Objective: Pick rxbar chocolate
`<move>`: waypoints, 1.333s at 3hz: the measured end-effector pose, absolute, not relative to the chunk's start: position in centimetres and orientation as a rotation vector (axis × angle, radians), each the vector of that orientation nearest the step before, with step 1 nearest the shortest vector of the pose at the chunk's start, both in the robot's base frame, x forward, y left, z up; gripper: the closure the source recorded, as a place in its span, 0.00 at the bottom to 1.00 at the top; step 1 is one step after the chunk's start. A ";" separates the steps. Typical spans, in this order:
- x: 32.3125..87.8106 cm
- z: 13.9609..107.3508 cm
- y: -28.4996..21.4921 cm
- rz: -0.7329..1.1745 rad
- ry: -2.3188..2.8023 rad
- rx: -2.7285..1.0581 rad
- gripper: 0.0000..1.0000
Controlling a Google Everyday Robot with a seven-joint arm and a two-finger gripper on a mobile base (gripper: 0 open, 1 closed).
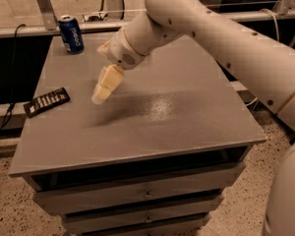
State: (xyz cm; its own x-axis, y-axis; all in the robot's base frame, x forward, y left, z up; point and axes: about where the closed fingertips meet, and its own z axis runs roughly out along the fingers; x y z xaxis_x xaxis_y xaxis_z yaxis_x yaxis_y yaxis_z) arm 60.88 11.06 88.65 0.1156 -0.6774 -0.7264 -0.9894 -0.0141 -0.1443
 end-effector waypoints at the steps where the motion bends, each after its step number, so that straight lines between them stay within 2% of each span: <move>1: 62.2 88.4 15.5 0.695 1.605 -1.711 0.00; 3: 63.7 86.3 23.3 0.797 1.595 -1.658 0.00; 4: 63.7 86.3 23.3 0.798 1.595 -1.658 0.00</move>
Offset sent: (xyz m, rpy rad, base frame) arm 0.0315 0.1230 -0.0214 0.1421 0.0793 -0.0039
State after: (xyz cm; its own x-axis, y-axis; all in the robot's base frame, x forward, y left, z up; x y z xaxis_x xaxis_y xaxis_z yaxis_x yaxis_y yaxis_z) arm 63.67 23.30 86.31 0.0556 -0.5725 -0.8180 -0.9979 -0.0050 -0.0643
